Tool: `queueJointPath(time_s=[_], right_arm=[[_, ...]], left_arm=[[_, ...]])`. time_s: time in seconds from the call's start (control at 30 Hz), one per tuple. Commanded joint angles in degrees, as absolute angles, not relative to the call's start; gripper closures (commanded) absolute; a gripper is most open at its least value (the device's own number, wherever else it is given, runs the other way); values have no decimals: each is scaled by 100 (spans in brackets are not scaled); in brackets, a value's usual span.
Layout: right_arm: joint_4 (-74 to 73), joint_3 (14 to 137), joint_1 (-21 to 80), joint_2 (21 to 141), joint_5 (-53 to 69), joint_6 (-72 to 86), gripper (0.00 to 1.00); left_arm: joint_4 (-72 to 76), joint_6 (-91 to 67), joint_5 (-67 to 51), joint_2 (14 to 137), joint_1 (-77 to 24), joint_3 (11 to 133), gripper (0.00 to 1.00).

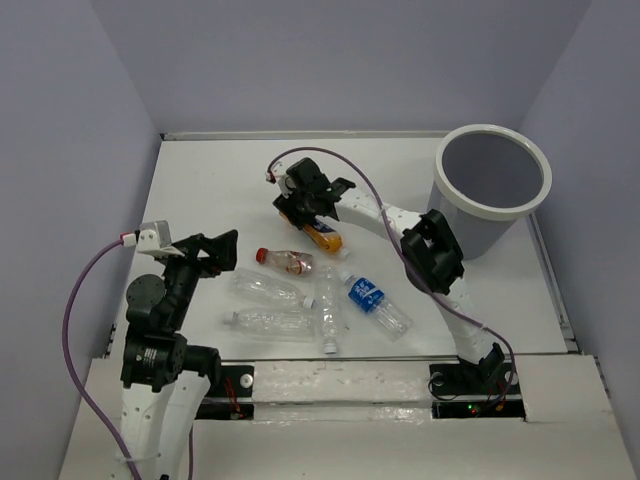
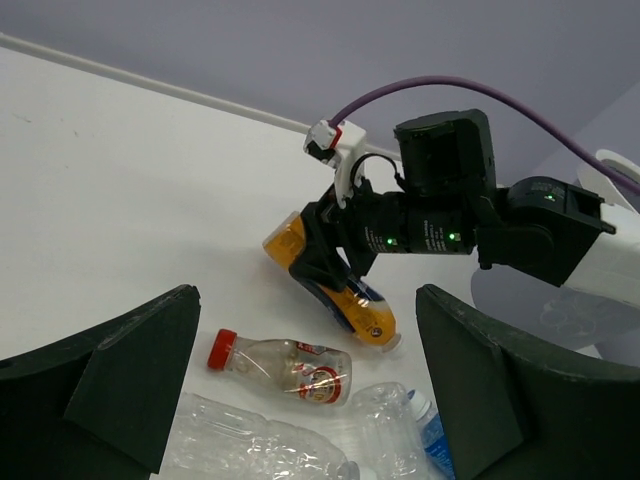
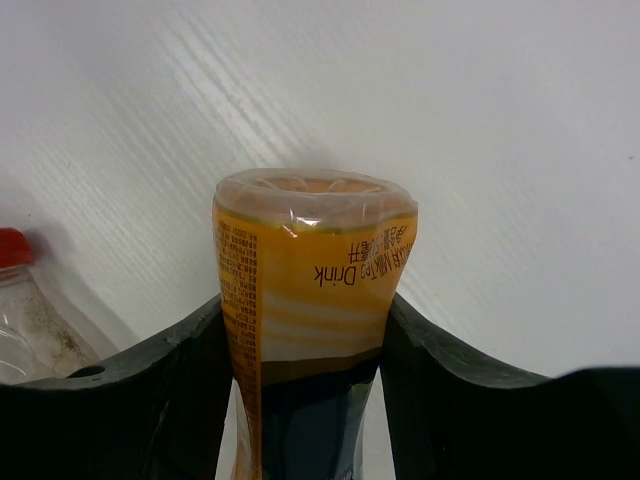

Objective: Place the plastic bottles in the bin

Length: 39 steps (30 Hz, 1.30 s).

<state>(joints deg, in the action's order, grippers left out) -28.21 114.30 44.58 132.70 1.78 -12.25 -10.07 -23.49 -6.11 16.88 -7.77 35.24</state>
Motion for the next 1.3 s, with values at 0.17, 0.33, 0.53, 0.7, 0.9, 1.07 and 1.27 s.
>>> queueJointPath(time_s=[0.17, 0.33, 0.53, 0.7, 0.9, 1.07, 1.27], right_arm=[[-582, 10944, 4509, 10954, -1194, -1124, 68], [884, 9784, 4037, 9111, -2256, -1397, 68], [1685, 8564, 2542, 7666, -2819, -827, 69], [2976, 7771, 1794, 7216, -3830, -1467, 68], [3524, 6883, 1187, 7330, -4350, -1390, 66], [2895, 6793, 1116, 7119, -4185, -1012, 19], [890, 7216, 1116, 6514, -2228, 420, 14]], left_arm=[[-870, -2461, -563, 2372, -738, 3498, 1], [-932, -2610, -738, 3110, -747, 3533, 1], [-896, -2760, -844, 3691, -747, 3568, 1], [-879, -2944, -686, 4006, -765, 3533, 1], [-862, -3085, -519, 4753, -922, 3665, 1], [-870, -3173, -11, 5413, -1440, 3963, 1], [-896, -3436, 773, 6160, -2100, 4341, 1]])
